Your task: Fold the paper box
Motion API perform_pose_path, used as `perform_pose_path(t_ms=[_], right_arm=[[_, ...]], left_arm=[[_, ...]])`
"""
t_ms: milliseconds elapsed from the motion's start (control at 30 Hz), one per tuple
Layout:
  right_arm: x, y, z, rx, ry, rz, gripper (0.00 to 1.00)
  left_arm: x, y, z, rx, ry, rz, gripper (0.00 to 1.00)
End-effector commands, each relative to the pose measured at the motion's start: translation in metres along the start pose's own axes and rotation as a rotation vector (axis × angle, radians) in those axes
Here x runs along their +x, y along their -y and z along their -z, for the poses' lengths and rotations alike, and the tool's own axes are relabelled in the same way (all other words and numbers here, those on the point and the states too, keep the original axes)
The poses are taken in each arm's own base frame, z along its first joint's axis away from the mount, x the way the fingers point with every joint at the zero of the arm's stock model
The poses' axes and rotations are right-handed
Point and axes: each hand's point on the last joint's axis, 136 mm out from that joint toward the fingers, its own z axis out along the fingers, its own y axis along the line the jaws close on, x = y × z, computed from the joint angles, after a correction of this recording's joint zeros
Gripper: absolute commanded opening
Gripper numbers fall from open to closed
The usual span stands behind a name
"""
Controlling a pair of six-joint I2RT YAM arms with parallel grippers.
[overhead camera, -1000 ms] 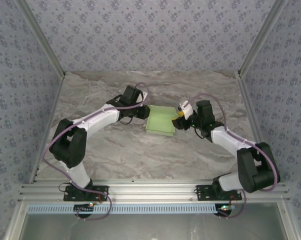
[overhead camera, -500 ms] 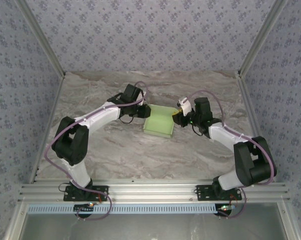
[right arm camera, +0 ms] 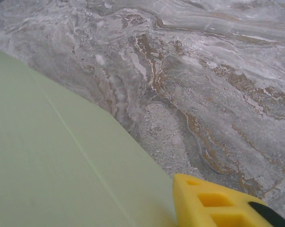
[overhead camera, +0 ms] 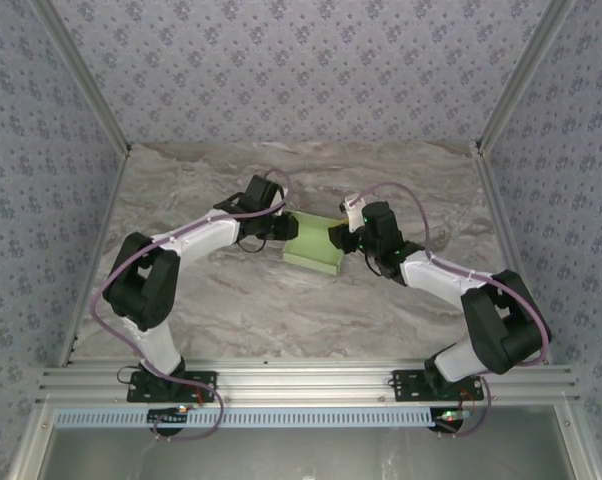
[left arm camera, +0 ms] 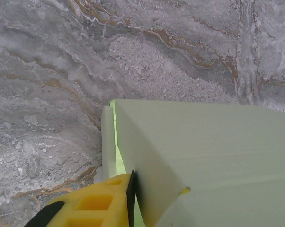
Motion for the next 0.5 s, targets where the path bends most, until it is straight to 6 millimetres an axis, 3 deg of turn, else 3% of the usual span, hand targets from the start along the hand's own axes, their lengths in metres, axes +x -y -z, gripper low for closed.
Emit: perform_pose_path(t_ms=[0,233,467], right_arm=[[-0.001,0.008,0.004,0.034,0.016,-0.040,0.40],[0.019,0.013,0.021,-0.026,-0.036,-0.064,0.41],[0.017,0.006,0.028,-0.060,-0.009,-0.080,0.42]], left_arm=[[0.002,0.012,0.010,0.025,0.008,-0.013,0.24],[0.002,0.005,0.013,-0.019,0.030,-0.008,0.22],[0.001,0.005,0.009,-0.024,0.029,0.009,0.21]])
